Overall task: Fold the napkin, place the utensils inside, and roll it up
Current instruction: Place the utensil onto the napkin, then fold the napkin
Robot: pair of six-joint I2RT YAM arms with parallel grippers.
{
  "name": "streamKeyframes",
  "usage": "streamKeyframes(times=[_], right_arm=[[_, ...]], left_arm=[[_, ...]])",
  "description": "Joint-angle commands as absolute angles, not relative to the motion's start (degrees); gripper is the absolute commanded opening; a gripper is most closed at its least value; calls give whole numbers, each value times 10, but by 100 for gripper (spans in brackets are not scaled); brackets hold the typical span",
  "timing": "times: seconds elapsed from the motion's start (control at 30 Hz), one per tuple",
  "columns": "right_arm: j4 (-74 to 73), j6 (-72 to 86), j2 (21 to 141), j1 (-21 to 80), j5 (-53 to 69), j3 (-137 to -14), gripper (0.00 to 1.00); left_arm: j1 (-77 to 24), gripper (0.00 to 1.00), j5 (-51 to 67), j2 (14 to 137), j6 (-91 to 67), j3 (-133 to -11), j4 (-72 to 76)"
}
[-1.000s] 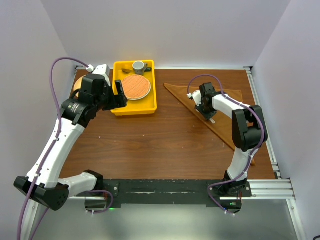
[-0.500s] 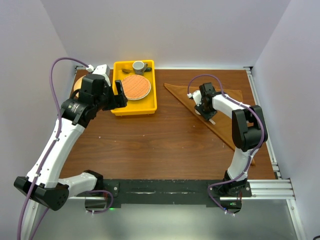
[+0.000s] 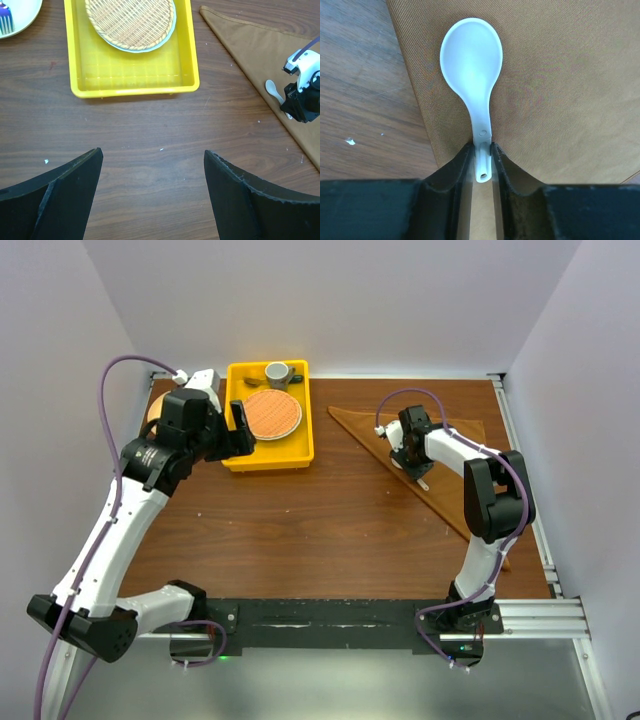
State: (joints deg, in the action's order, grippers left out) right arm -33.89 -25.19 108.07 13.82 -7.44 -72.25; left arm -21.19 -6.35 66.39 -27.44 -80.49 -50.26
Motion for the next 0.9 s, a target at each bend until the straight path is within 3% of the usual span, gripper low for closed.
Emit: streamKeyframes(times=[0.0, 0.27, 0.53, 0.73, 0.87], right_arm=[[-343, -243, 1063, 141, -66, -722, 29], [-416, -154, 1033, 142, -99, -783, 46], [-527, 18, 941, 142, -69, -826, 48], [-614, 132, 859, 142, 47, -829, 48], [-578, 190, 767, 142, 87, -809, 48]], left_arm=[[-210, 88, -56, 647, -279, -805, -490], [-207, 88, -29, 655, -300, -802, -485], [-227, 77, 35, 685, -407, -767, -374], [-315, 70, -35, 788, -444, -791, -259], [-332, 65, -87, 864, -451, -797, -112]])
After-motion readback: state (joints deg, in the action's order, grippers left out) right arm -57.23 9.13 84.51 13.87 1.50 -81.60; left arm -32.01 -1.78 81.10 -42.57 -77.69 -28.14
